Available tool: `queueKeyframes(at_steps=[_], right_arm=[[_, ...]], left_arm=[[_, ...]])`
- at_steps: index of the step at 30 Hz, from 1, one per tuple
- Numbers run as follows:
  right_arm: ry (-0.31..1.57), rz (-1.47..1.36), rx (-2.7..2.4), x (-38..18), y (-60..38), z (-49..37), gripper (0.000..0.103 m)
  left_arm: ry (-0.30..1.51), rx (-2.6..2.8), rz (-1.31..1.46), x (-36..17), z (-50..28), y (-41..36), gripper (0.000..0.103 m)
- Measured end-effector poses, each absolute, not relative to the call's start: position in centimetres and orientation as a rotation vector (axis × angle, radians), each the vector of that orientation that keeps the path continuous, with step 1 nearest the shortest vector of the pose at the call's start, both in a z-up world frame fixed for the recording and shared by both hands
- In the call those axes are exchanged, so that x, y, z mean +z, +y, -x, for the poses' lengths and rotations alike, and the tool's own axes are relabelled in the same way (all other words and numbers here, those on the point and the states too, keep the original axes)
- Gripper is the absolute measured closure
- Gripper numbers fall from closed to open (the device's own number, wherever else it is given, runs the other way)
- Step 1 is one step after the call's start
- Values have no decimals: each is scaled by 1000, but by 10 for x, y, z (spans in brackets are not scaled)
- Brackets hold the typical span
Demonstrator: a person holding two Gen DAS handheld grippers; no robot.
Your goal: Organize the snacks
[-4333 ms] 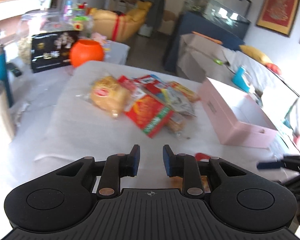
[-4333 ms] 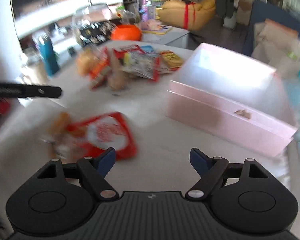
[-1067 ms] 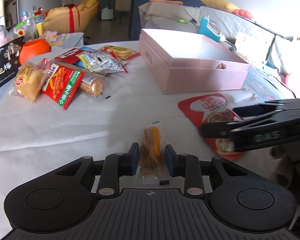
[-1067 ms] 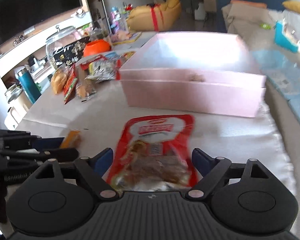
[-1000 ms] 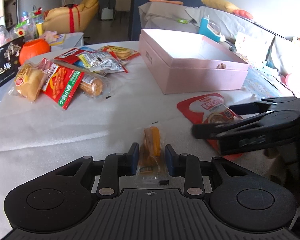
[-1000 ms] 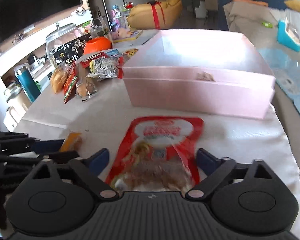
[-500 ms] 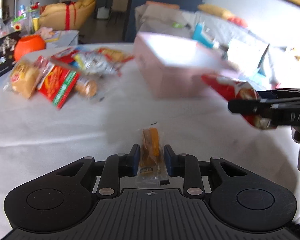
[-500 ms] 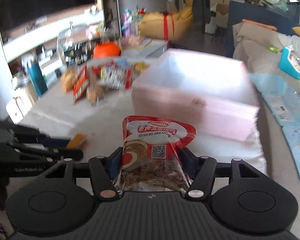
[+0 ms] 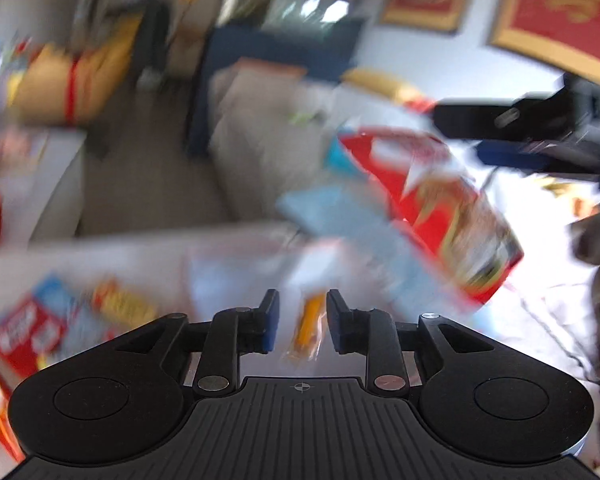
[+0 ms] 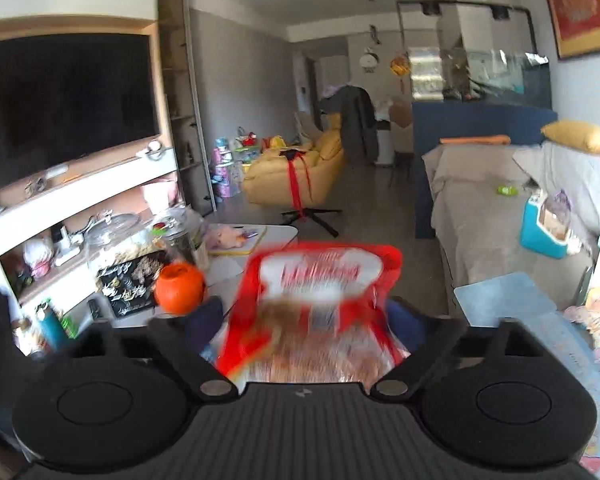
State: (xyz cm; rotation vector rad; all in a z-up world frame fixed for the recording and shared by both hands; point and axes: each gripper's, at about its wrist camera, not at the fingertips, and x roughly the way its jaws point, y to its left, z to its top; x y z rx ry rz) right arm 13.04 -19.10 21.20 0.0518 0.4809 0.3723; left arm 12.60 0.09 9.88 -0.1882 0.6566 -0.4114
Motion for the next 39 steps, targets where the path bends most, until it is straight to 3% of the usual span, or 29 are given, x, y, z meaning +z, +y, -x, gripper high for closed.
queueKeyframes(at_steps=[7, 13, 19, 24, 28, 31, 39], right_arm=[[610, -40, 326, 125, -204, -126, 11], [696, 5, 402, 60, -175, -87, 12], [776, 22, 510, 42, -140, -82, 12], [778, 46, 591, 53, -109, -79, 12], [708, 113, 608, 81, -86, -88, 12], [703, 166, 621, 102, -58, -125, 16], [901, 198, 491, 74, 35, -267, 45]], left_arm=[[583, -239, 216, 75, -109, 85, 73], [643, -69, 187, 56, -137, 123, 73], [624, -94, 154, 45, -153, 114, 73], [680, -128, 197, 32, -164, 114, 73], [584, -130, 268, 41, -128, 129, 73], [540, -108, 328, 46, -92, 145, 73], [573, -60, 451, 32, -24, 197, 73]])
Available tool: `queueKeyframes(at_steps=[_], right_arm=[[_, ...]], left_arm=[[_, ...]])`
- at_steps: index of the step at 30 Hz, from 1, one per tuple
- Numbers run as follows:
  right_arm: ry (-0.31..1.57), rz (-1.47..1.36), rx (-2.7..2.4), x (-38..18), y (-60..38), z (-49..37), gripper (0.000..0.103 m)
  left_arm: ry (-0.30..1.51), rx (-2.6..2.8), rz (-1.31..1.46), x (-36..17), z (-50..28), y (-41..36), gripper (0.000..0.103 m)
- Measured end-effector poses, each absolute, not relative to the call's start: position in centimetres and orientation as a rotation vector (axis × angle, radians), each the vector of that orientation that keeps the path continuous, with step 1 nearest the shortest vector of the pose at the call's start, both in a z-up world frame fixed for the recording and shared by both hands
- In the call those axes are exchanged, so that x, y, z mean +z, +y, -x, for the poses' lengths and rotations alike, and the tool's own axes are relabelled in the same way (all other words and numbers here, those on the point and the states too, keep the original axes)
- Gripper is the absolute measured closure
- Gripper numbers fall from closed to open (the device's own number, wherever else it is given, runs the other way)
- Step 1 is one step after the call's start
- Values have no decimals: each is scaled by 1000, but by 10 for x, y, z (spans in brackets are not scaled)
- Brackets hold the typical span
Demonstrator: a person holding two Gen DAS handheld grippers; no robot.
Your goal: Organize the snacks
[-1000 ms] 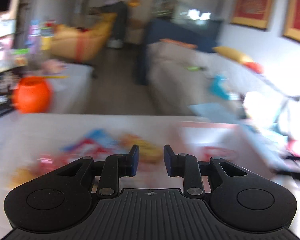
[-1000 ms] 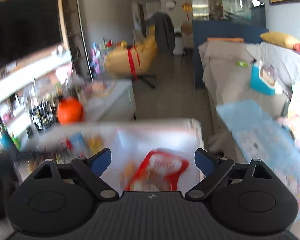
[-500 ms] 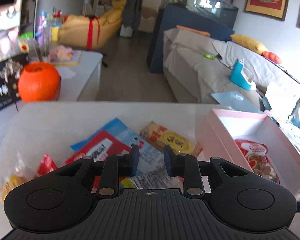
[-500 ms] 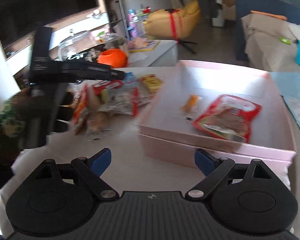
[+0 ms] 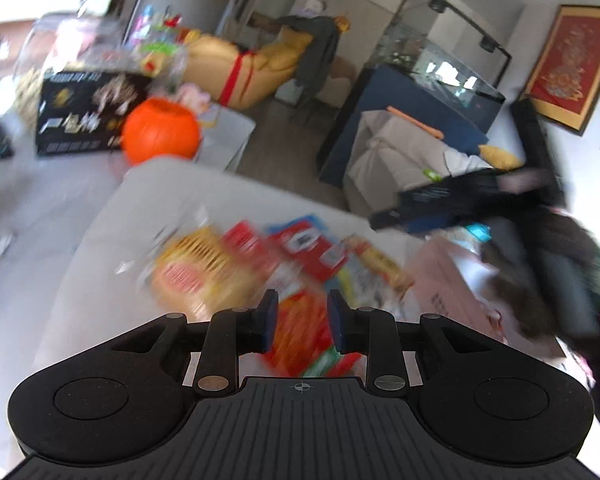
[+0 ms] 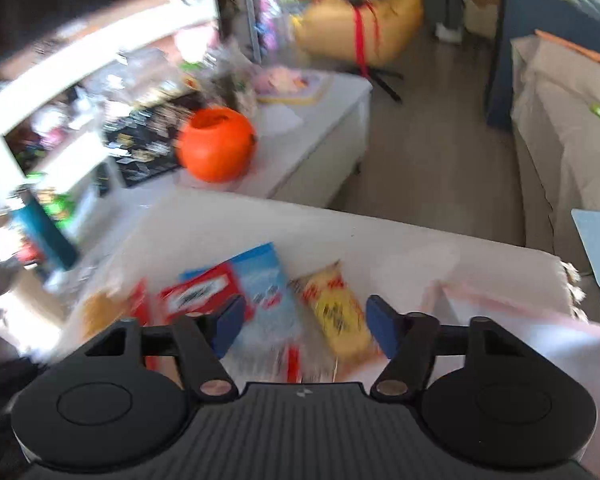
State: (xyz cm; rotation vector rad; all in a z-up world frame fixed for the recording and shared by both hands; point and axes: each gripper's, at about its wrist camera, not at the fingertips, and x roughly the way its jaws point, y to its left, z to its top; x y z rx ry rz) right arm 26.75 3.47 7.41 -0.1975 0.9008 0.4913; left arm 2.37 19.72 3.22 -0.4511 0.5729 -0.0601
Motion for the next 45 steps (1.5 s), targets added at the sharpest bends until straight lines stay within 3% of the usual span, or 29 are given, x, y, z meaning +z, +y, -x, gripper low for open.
queueKeyframes(at_steps=[4, 6, 8, 24, 27, 29, 31, 40, 42, 44, 45], right_arm=[[946, 277, 381, 37, 66, -304, 56], [963, 249, 373, 28, 67, -308, 57], [987, 229, 391, 28, 68, -304, 67], [1096, 326, 675, 35, 28, -142, 67], [1045, 311, 700, 49, 23, -138, 63], [993, 249, 690, 62, 23, -147, 41], [963, 140, 653, 68, 28, -168, 31], [1169, -119, 615, 25, 72, -246, 29], [1168, -115, 658, 24, 66, -231, 35], [1163, -81, 696, 28, 58, -211, 64], [1164, -63, 719, 32, 51, -200, 67]], left_arm=[[630, -92, 499, 18, -3, 210, 73], [639, -80, 529, 10, 1, 217, 73], [641, -46, 564, 3, 1, 226, 73], [574, -51, 553, 25, 3, 223, 73], [576, -41, 536, 30, 6, 215, 73], [585, -38, 524, 32, 9, 211, 73], [601, -42, 511, 32, 12, 207, 73], [690, -103, 451, 21, 33, 196, 73], [708, -117, 450, 18, 35, 195, 73], [722, -127, 456, 13, 35, 191, 73], [728, -131, 462, 12, 35, 190, 73]])
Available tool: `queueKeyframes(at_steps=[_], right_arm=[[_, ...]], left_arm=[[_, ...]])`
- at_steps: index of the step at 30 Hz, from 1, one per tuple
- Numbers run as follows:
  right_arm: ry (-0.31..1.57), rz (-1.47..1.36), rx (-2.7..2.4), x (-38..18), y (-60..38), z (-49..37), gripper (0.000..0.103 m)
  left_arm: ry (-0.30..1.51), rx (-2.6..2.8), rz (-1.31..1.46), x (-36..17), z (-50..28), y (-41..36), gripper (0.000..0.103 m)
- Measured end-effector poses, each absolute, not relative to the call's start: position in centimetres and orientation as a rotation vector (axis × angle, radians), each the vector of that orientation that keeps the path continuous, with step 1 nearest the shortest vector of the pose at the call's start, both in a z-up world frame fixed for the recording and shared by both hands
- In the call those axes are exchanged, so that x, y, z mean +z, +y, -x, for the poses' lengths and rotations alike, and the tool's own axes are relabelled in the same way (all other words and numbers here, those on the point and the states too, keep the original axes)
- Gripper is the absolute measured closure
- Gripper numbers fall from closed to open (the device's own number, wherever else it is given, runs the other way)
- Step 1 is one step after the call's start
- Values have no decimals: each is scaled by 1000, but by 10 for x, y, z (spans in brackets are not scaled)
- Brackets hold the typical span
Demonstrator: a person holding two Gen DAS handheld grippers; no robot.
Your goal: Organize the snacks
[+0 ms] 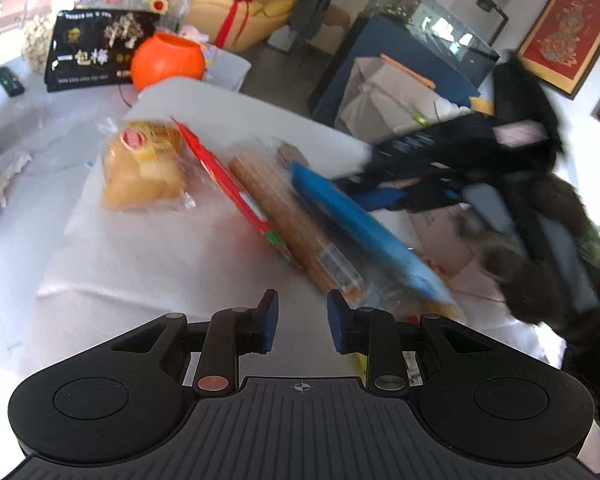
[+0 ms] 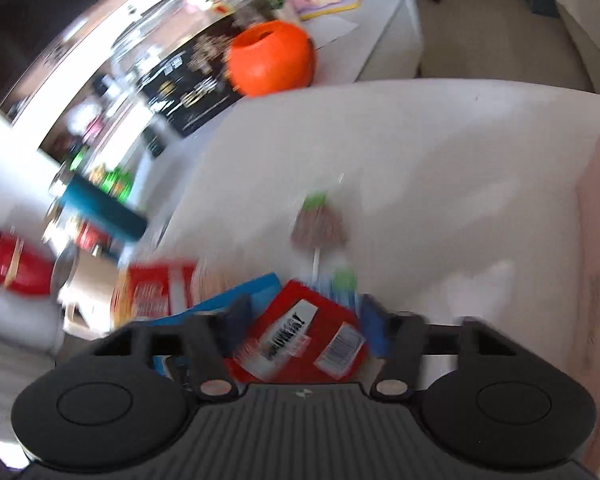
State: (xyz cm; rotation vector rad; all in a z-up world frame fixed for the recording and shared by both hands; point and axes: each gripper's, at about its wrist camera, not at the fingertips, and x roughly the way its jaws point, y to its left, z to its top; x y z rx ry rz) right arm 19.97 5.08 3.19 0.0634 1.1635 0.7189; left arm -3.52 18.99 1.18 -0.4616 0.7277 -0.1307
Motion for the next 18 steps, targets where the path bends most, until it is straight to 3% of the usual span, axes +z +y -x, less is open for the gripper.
queueKeyframes(at_steps=[5, 14, 15, 18], right_arm=[[1148, 20, 776, 46, 17, -147, 81], [1115, 5, 786, 49, -52, -87, 80], [1107, 10, 808, 49, -57, -80, 79], [1101, 54, 893, 47, -65, -58, 56]], left_arm=[[741, -138, 465, 15, 38, 179, 73], [773, -173, 374, 36, 49, 151, 73], [777, -190, 375, 37, 48, 147, 73], [767, -213, 396, 40, 44, 139, 73]])
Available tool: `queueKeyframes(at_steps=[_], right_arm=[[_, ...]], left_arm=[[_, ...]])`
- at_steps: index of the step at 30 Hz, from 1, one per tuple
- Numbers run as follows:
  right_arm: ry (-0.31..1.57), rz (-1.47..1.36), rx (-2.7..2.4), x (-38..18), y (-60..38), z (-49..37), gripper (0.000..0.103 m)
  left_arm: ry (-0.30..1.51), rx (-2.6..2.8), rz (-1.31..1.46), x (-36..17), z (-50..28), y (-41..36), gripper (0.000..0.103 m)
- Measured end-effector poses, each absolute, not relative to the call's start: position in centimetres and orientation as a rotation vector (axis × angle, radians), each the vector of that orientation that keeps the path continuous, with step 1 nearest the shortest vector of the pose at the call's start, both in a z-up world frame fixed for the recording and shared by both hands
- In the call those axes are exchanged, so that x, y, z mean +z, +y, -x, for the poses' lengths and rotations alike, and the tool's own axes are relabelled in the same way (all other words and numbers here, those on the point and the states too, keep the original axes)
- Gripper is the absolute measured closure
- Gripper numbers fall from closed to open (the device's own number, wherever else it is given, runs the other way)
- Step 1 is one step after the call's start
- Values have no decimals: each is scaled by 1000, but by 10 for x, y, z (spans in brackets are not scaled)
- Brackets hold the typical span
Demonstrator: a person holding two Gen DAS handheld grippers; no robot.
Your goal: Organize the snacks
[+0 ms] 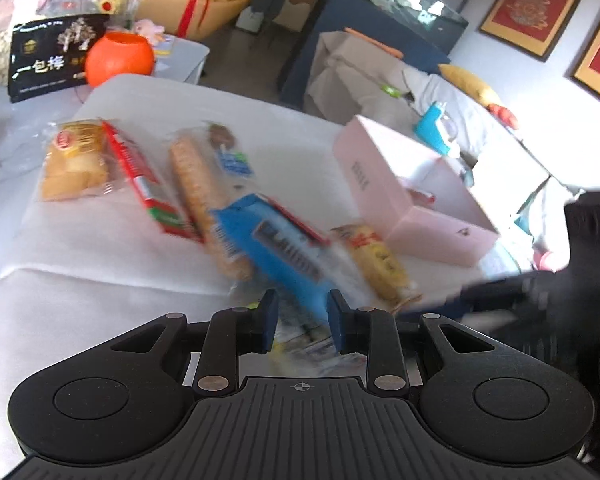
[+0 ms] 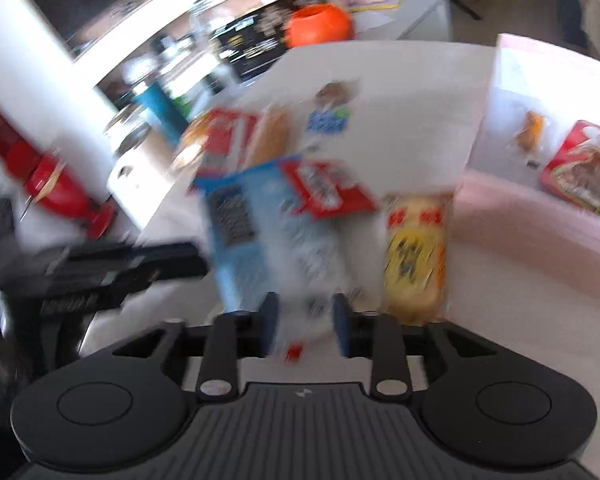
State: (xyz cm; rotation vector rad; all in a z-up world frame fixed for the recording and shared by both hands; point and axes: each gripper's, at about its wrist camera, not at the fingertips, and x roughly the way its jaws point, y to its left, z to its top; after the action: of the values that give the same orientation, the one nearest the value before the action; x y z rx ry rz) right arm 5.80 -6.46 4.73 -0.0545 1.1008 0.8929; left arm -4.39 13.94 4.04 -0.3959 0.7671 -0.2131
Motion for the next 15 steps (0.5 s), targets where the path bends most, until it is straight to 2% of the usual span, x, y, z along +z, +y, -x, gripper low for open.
queueKeyframes(at_steps=[1, 8, 12, 15], right_arm=[[1091, 84, 922, 46, -65, -48, 51], [942, 157, 820, 40, -41, -53, 55], [946, 76, 803, 31, -19, -73, 56], [945, 77, 862, 28, -12, -58, 54]], left_arm=[[761, -207, 395, 42, 43, 138, 73], [635, -112, 351, 89, 2, 156, 73], [676, -16, 337, 96, -62, 171, 73], [777, 85, 251, 78, -122, 170, 73]])
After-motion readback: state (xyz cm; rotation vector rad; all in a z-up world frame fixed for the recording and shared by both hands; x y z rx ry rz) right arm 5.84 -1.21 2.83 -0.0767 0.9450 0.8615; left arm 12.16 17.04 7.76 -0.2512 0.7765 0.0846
